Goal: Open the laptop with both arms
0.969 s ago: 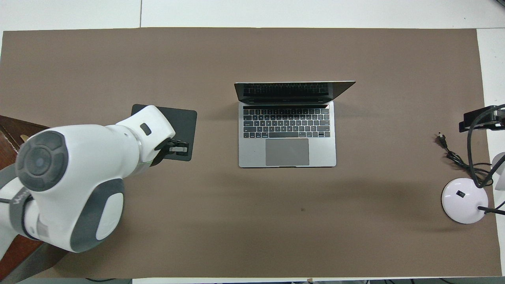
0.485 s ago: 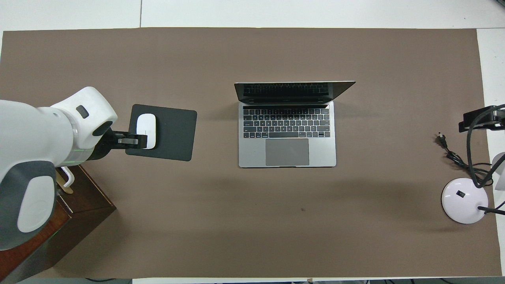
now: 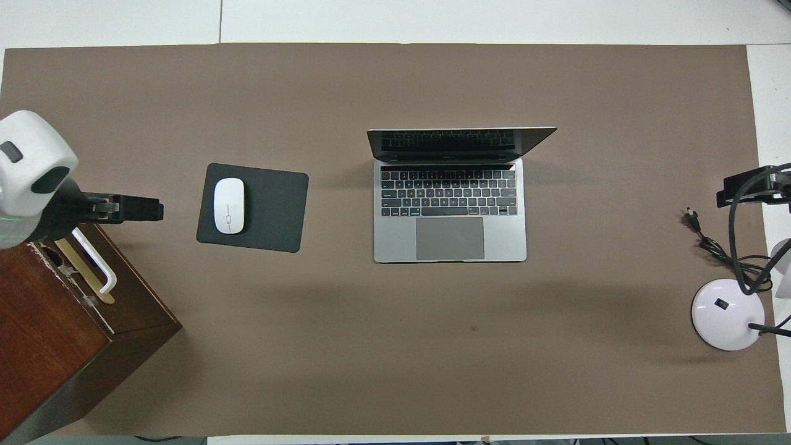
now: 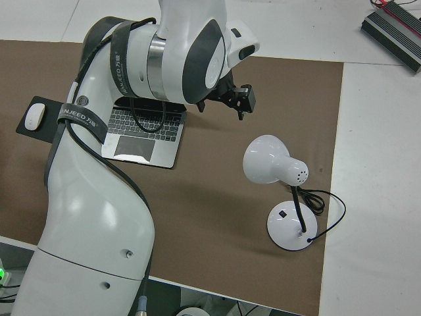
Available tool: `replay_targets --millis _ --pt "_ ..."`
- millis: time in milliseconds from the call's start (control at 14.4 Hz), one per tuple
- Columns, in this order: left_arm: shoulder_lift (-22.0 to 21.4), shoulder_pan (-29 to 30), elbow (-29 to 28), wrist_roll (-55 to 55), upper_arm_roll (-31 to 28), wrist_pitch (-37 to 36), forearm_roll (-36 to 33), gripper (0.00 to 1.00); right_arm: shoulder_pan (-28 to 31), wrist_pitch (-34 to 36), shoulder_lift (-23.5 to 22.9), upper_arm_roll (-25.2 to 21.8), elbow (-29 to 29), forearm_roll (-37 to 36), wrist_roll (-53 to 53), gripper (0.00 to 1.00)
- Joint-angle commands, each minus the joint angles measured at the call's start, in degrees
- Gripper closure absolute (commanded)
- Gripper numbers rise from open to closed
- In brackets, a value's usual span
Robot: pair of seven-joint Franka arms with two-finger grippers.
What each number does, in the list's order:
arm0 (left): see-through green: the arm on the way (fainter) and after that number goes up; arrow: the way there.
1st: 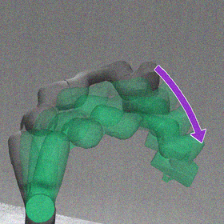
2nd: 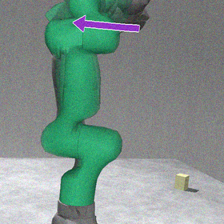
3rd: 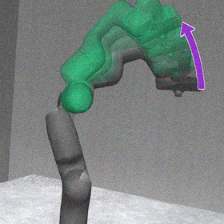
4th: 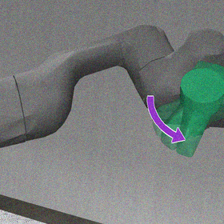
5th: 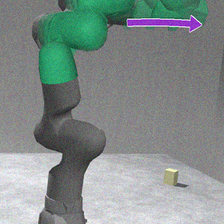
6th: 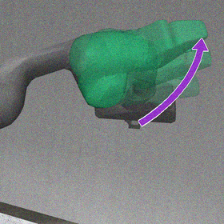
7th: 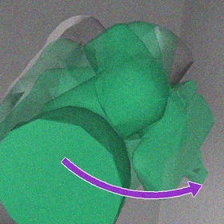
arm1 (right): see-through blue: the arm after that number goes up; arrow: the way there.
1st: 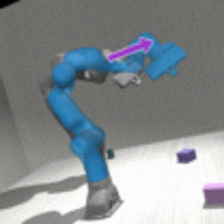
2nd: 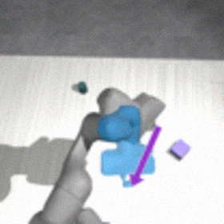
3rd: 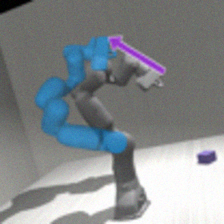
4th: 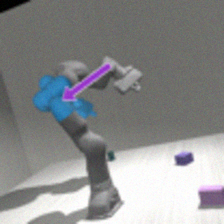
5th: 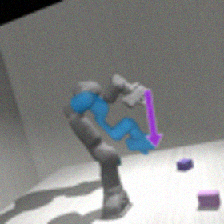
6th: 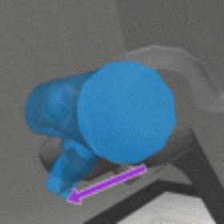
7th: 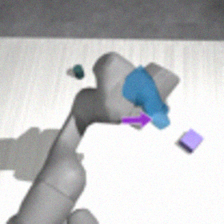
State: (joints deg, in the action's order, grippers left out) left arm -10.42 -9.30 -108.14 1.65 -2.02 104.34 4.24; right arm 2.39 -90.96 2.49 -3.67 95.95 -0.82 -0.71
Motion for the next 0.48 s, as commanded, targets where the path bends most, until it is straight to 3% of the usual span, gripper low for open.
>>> replay_targets --millis 0,415 --pt "0.8 3.7 3.8 -1.0 0.6 -3.4 -1.5 0.0 0.4 -1.1 1.3 0.3 1.5 0.1 0.8 0.0" --pt "7.5 6.9 18.6 -1.3 0.5 -12.9 -2.1 0.0 0.9 -1.0 2.8 0.4 1.3 0.1 1.3 0.0"
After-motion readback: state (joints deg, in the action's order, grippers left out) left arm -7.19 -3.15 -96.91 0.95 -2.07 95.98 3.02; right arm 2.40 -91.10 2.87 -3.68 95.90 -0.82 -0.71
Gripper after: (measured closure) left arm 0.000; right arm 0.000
